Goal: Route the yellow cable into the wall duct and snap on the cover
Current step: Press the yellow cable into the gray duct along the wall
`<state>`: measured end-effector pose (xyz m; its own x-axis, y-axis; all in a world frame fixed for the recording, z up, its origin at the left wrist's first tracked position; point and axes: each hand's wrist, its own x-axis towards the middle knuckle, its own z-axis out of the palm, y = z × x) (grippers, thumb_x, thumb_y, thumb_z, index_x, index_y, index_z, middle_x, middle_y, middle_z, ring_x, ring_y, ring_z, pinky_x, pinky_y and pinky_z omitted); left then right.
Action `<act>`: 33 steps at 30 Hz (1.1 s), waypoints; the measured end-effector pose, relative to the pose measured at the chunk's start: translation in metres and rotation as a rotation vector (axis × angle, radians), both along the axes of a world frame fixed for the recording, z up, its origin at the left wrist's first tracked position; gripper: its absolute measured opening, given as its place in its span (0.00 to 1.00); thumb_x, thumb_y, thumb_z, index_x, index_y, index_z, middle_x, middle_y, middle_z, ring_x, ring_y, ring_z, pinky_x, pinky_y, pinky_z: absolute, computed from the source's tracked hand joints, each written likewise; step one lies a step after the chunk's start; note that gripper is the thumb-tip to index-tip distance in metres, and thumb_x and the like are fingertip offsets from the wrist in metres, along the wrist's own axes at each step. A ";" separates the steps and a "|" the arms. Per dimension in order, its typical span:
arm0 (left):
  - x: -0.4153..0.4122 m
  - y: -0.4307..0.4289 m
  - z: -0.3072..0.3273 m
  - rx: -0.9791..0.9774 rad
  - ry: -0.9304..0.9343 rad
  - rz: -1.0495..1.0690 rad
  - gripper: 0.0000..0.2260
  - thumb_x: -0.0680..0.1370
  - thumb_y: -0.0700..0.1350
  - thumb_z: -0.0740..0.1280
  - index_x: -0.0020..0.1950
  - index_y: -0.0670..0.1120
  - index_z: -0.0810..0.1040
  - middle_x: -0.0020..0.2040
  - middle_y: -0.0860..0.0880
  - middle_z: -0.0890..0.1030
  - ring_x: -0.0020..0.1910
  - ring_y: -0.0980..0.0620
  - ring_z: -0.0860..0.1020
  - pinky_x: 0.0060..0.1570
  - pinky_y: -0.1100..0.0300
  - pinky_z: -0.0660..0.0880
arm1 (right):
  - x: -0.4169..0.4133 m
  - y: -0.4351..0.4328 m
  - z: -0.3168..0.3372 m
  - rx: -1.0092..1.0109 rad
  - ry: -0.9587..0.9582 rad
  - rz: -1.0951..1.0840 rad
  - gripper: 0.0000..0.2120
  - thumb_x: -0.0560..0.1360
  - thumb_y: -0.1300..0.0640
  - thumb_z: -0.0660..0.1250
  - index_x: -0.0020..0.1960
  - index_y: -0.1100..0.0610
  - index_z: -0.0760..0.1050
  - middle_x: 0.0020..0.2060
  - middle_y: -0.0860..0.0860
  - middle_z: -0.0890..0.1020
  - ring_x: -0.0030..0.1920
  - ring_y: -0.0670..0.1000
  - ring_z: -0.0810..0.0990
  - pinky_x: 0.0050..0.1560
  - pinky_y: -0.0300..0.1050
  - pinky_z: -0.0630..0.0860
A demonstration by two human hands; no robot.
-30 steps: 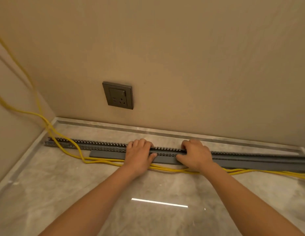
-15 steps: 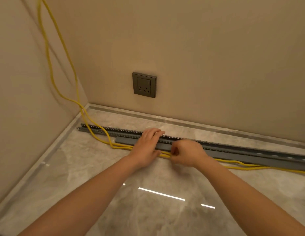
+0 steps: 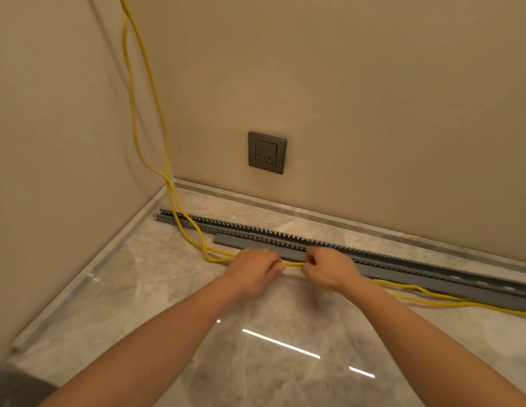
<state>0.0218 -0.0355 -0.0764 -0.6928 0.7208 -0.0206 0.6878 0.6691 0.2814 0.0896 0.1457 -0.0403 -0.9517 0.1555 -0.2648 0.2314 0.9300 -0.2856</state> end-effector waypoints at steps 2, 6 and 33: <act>-0.007 -0.008 0.010 0.012 -0.023 0.022 0.16 0.80 0.59 0.54 0.50 0.51 0.75 0.51 0.49 0.80 0.51 0.47 0.78 0.46 0.54 0.71 | -0.006 0.005 0.014 -0.015 0.051 -0.015 0.07 0.73 0.49 0.61 0.38 0.51 0.70 0.34 0.48 0.76 0.36 0.52 0.74 0.30 0.43 0.64; -0.032 -0.023 0.037 -0.002 0.206 0.009 0.20 0.80 0.62 0.50 0.45 0.51 0.74 0.42 0.49 0.82 0.43 0.46 0.79 0.35 0.56 0.66 | -0.022 0.006 0.038 -0.069 0.115 -0.035 0.15 0.69 0.41 0.60 0.35 0.51 0.74 0.30 0.48 0.77 0.34 0.50 0.75 0.30 0.44 0.65; -0.135 -0.134 0.052 0.033 0.210 0.322 0.05 0.78 0.49 0.65 0.53 0.53 0.77 0.51 0.52 0.79 0.53 0.50 0.78 0.50 0.55 0.72 | -0.101 -0.047 0.029 -0.006 0.232 0.168 0.10 0.76 0.42 0.63 0.54 0.38 0.79 0.53 0.40 0.82 0.53 0.47 0.79 0.45 0.45 0.77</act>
